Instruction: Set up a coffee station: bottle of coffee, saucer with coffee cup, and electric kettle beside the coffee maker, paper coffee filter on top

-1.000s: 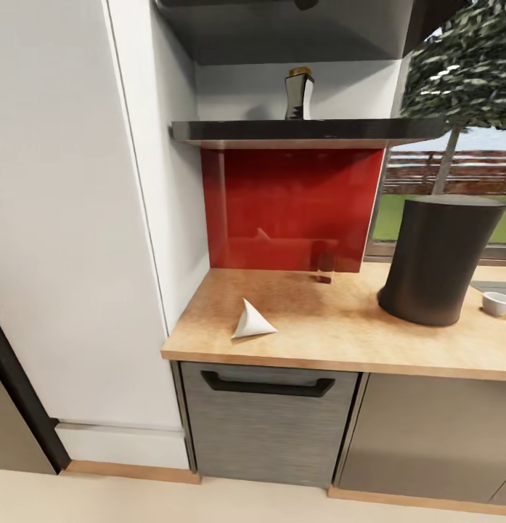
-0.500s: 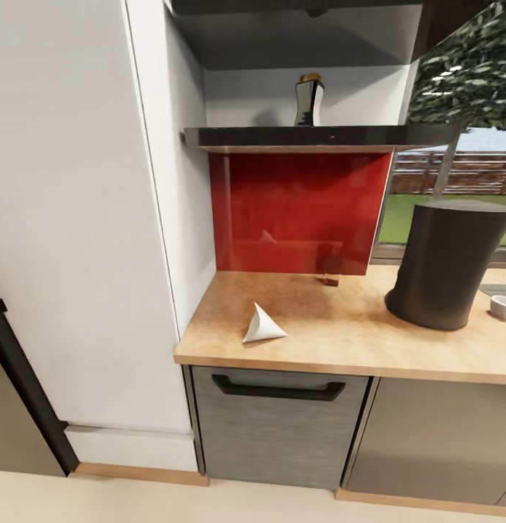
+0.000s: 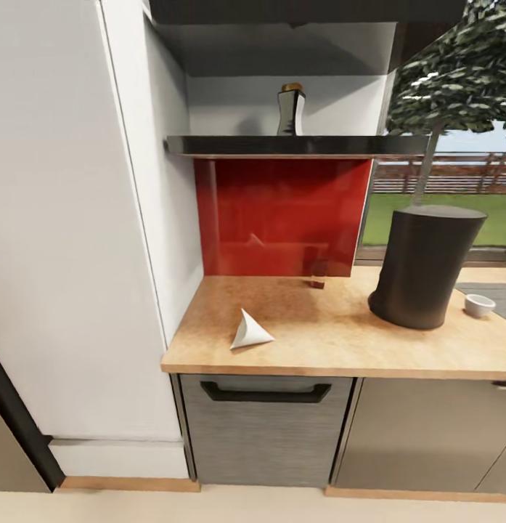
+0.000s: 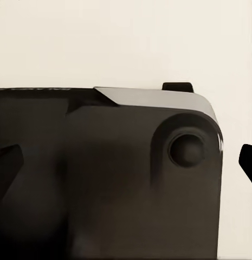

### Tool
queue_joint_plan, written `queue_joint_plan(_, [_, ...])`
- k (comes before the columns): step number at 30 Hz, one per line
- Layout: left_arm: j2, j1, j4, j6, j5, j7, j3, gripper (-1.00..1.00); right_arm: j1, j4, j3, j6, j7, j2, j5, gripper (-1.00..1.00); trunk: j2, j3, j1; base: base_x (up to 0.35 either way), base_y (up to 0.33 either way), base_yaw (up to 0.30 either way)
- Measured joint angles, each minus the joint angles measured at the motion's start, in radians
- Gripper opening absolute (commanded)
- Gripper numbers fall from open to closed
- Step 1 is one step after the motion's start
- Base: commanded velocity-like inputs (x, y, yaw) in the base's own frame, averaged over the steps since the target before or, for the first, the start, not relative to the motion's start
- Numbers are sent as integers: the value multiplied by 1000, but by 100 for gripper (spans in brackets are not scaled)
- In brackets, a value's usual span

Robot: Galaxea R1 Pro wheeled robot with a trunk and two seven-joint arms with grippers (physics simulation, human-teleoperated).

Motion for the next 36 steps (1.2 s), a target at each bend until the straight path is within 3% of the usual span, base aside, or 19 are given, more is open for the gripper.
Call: queue_joint_plan(36, [2,-1,0,3,0,3,0,100,0,3,3,0,-2,-3,3,100,252,113,-138,0,0,-6])
